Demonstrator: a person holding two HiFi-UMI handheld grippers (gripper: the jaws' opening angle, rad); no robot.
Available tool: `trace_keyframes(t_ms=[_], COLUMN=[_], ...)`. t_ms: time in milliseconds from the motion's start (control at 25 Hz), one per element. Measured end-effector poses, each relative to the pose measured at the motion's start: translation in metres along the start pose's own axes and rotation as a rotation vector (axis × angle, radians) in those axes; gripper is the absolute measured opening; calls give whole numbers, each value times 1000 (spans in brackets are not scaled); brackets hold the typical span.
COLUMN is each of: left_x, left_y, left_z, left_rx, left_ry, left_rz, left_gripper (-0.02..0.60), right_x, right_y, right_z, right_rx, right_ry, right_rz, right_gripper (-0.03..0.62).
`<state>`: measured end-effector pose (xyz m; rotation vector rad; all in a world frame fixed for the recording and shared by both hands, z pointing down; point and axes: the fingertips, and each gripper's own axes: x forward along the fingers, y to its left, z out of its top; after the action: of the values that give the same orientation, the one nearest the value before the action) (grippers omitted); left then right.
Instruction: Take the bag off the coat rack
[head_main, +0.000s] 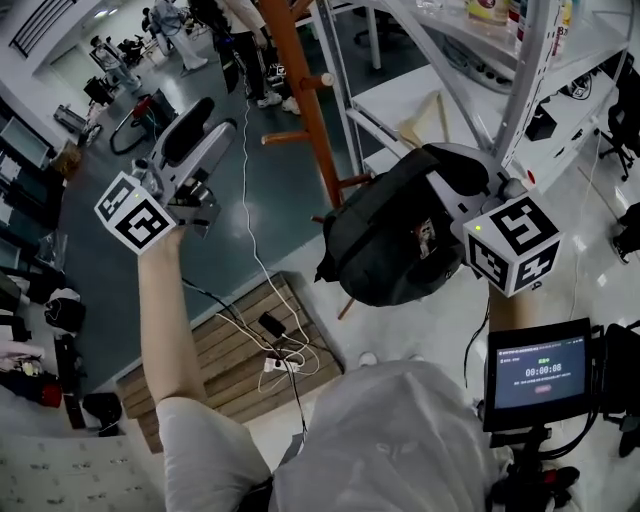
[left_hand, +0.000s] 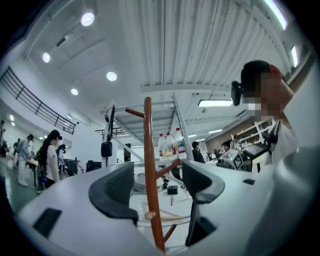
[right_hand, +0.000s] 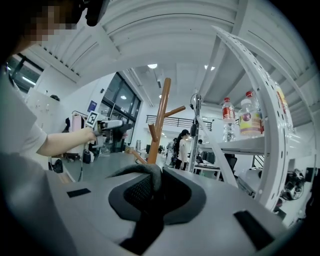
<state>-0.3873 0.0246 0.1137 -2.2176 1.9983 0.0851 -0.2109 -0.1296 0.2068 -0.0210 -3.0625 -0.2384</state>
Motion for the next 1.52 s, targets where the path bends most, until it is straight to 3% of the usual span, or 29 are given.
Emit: trace_keyframes(t_ms=[120,200,440,640,760,840,960,1000,1200,1520], left_x=[-35,-49,-35,-4,6,10,17,20,45,98], left_y=[-22,-44,-132,-201,-222,-225,-223,-226,-263,-311], left_z=[-36,-64,-168,-207,-221,-227,-233,-235,-255,-293], left_rx=[120,155,140,34,-31,-130,-291,-326,-378,-476], left_ry=[102,151,242,202,172,126,81,78,110,151], left_rz=[35,23,-175,-389,-463,-485,-528,-557,-691,-812], left_gripper=[287,287,287,287,285,273,179,178,175,163], right_x=[-2,-5,-16,-41,-56,-61,-75,-83,-135,-204], right_y=[-2,-5,-9,1,6,4,0,-1,-13,-38], right_z=[-6,-11,-23,-35,-46,-54,-64,-67,-91,-129], right_rx=[-4,-5,21,60,80,92,114,122,149,164], right_ry=[15,26,31,39,47,51,68,78,129,216], right_rz=[-21,-33,-46,-50,-53,-60,-101,-125,-266,-484], right_gripper=[44,44,44,44,44,44,44,44,44,44])
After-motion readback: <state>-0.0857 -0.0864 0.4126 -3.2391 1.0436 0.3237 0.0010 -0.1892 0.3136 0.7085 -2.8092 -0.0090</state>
